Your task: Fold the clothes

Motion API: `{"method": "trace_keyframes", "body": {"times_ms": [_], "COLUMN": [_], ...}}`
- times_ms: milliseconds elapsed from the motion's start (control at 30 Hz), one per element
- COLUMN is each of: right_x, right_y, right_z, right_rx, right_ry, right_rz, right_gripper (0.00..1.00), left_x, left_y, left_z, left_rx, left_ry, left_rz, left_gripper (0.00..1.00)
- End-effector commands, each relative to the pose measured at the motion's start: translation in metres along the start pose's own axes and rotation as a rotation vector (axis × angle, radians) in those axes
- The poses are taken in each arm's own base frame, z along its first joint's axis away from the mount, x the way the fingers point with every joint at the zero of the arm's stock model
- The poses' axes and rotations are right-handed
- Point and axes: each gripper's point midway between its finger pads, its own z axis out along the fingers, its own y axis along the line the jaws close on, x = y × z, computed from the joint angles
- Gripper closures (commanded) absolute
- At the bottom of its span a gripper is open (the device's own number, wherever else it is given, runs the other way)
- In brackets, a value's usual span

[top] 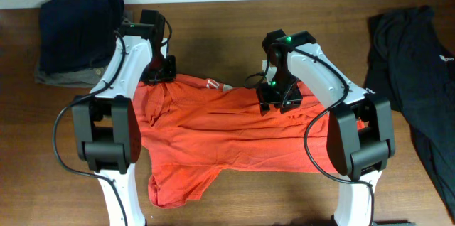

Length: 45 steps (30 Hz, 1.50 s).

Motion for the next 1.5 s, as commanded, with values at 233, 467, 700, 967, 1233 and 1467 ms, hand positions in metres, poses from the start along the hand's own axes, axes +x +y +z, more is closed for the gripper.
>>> {"method": "trace_keyframes", "body": {"times_ms": [233, 467, 700, 967, 1233, 1467], "right_x": [-0.004, -0.002, 0.005, 0.016, 0.023, 0.031], "right_y": [0.004, 0.004, 0.003, -0.004, -0.029, -0.052], "right_z": [-0.008, -0.008, -0.008, -0.015, -0.052, -0.092], "right_rx": [-0.017, -0.016, -0.012, -0.007, -0.026, 0.012], "right_ry": [-0.025, -0.019, 0.009, 0.042, 0.037, -0.028], "right_rz": [0.003, 0.005, 0.012, 0.037, 0.128, 0.174], "right_gripper": [0.38, 0.39, 0.39, 0.43, 0.43, 0.36], "left_x": [0.001, 0.023, 0.059, 0.099, 0.126, 0.157], "left_y": [0.002, 0.006, 0.016, 0.03, 0.022, 0.02], "left_z": [0.004, -0.032, -0.057, -0.069, -0.075, -0.06], "left_rx": [-0.009, -0.018, -0.052, -0.12, -0.058, -0.08], "left_ry": [0.009, 0.061, 0.17, 0.337, 0.456, 0.576], "left_rz": [0.002, 0.002, 0.005, 0.023, 0.091, 0.136], "left_gripper": [0.99, 1.0, 0.99, 1.0, 0.99, 0.99]}}
